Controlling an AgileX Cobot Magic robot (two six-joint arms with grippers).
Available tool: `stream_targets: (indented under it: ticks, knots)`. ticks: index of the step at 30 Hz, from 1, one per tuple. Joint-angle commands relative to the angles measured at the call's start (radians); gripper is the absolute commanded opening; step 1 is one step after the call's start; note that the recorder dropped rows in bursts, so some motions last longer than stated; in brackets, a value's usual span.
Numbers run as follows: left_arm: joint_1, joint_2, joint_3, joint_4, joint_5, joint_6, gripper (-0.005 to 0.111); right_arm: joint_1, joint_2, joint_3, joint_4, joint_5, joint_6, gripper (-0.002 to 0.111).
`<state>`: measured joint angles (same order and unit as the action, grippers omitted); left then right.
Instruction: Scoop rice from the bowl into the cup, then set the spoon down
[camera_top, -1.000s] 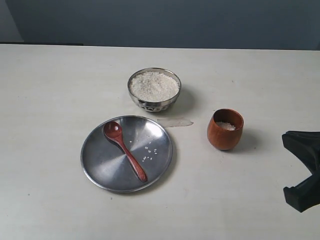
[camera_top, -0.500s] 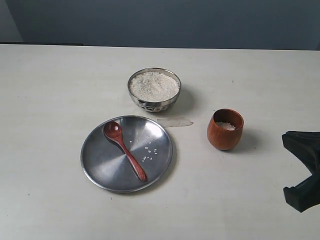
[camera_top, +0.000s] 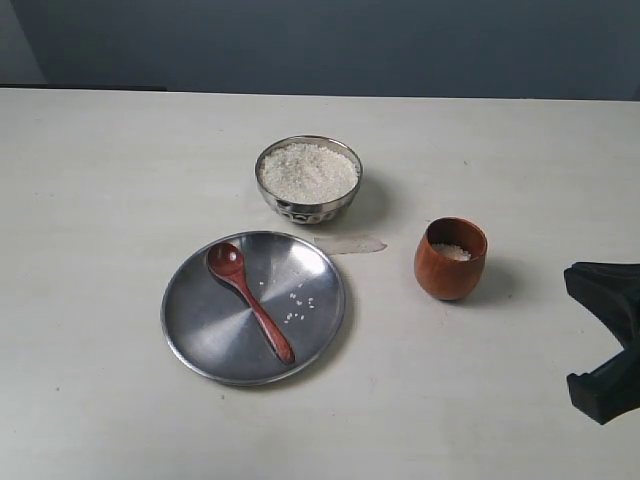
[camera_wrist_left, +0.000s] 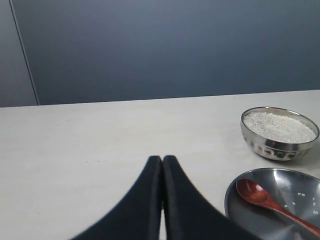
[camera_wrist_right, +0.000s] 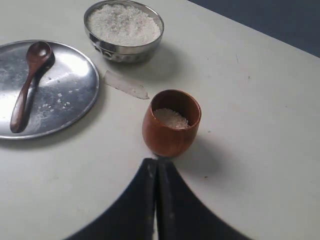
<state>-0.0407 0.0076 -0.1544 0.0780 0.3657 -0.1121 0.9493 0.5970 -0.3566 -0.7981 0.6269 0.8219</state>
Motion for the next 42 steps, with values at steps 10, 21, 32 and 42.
stream_targets:
  ticks: [10, 21, 32, 42]
  knots:
    - [-0.002, -0.008, 0.145, 0.009, -0.015, -0.015, 0.0, 0.001, -0.005, 0.004, -0.004, -0.008, 0.002, 0.0]
    - [-0.002, -0.008, 0.154, 0.097, -0.037, -0.004, 0.0, 0.001, -0.005, 0.004, -0.004, -0.008, 0.002, 0.0]
    - [-0.002, -0.008, 0.154, 0.062, -0.031, -0.019, 0.0, 0.001, -0.005, 0.004, -0.004, -0.008, 0.002, 0.0]
    - [-0.002, -0.008, 0.154, 0.062, -0.031, -0.015, 0.0, 0.001, -0.005, 0.004, -0.004, -0.01, 0.002, 0.0]
